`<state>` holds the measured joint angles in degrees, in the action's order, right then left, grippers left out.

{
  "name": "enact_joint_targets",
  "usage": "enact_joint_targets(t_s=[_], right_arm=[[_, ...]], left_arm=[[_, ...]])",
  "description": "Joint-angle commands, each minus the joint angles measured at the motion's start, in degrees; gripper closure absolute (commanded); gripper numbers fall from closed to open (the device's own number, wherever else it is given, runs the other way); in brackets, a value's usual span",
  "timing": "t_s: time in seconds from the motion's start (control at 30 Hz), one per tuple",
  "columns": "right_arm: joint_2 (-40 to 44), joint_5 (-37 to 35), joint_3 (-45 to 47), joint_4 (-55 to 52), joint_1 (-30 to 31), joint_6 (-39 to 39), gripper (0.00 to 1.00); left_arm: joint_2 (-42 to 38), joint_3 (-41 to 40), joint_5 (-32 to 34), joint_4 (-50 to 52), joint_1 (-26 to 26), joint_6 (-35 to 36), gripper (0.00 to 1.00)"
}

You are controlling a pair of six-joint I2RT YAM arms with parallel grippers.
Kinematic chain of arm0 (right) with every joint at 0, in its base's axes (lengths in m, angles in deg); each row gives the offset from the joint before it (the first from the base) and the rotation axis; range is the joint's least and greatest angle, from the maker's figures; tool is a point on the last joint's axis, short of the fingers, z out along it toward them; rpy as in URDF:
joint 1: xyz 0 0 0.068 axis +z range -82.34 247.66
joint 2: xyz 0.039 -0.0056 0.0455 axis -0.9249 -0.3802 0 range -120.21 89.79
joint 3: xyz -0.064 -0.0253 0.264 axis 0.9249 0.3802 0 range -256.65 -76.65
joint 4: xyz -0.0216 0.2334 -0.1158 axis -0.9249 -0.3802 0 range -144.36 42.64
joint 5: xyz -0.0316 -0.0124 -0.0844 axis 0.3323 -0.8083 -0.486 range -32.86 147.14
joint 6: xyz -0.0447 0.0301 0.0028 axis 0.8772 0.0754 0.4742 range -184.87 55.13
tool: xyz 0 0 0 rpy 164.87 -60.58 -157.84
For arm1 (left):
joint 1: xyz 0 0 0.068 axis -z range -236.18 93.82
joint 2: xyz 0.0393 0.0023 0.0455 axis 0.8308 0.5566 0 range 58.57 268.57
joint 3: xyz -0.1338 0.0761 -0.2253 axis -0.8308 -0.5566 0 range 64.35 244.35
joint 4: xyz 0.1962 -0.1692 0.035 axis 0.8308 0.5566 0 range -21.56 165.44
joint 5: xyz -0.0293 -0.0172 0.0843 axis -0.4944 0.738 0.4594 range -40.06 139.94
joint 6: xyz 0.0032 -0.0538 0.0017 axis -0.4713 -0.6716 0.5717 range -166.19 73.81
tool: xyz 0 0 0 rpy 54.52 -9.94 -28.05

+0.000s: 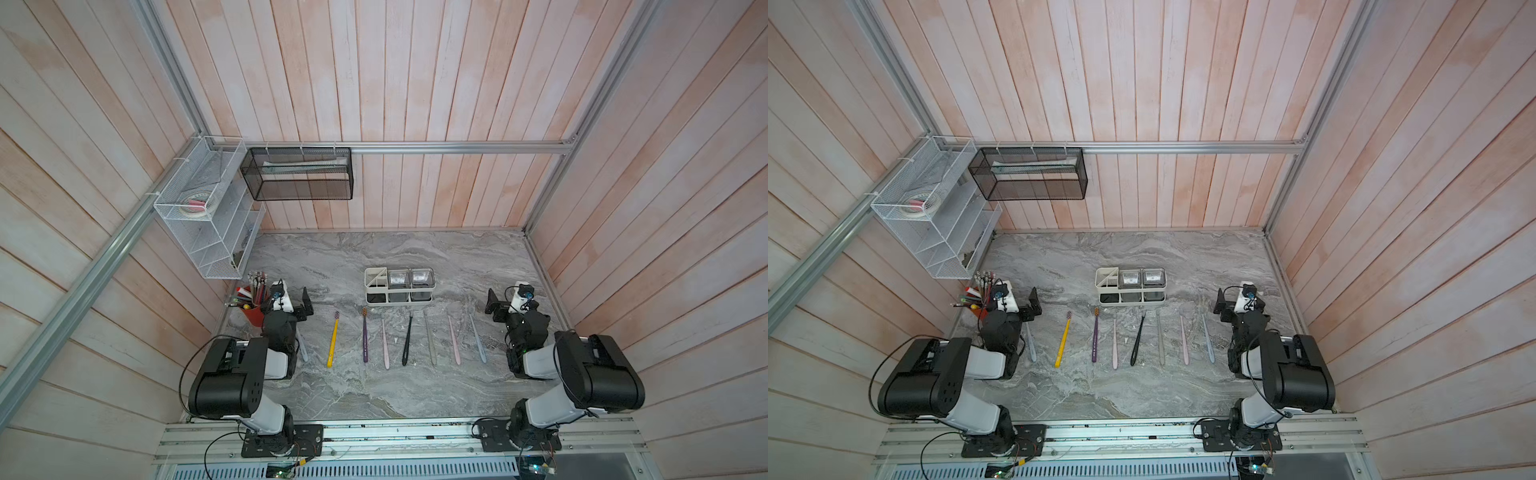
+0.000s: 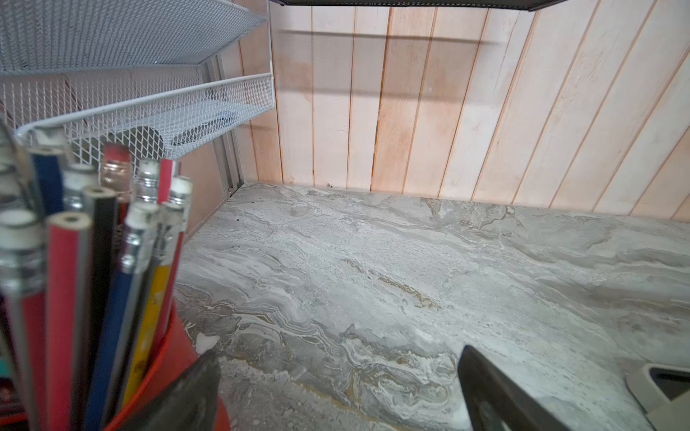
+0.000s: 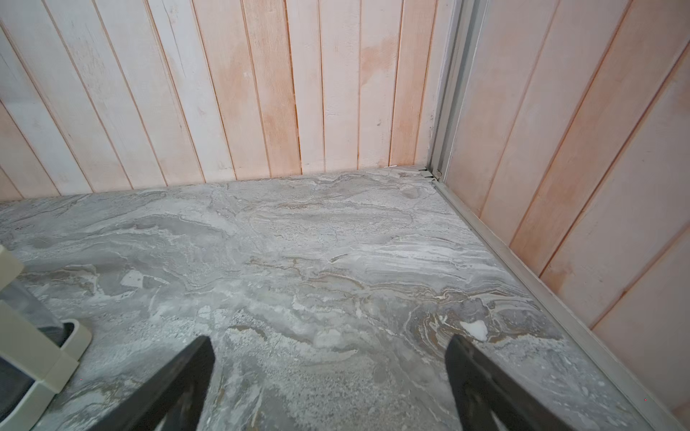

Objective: Place the toothbrush into the toothbrush holder
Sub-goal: Pick up the toothbrush from the center of the board.

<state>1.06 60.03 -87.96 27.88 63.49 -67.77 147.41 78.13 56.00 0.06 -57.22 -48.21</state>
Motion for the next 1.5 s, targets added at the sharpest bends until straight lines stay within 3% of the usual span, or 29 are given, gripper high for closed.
enact_joint_targets(t_s=[0.0,0.97,1.17,1.47], right_arm=[[-0.6,0.1,-1.0,1.0,0.3,0.5,0.02],[-0.6,0.1,-1.0,1.0,0.2,0.5,0.02],[0.7,-2.0,0.2,2.2,0.6,0.3,0.02],[14.1,-7.9,0.2,-8.4,5.0,3.8,0.02]], left_arm=[[0.8,0.9,0.3,-1.0,0.2,-0.5,0.00],[0.1,-0.7,2.1,-3.6,0.3,-1.3,0.00],[-4.4,-3.0,2.7,-3.7,0.3,-1.5,0.00],[-17.5,-3.0,4.3,5.7,2.2,-0.1,0.00]])
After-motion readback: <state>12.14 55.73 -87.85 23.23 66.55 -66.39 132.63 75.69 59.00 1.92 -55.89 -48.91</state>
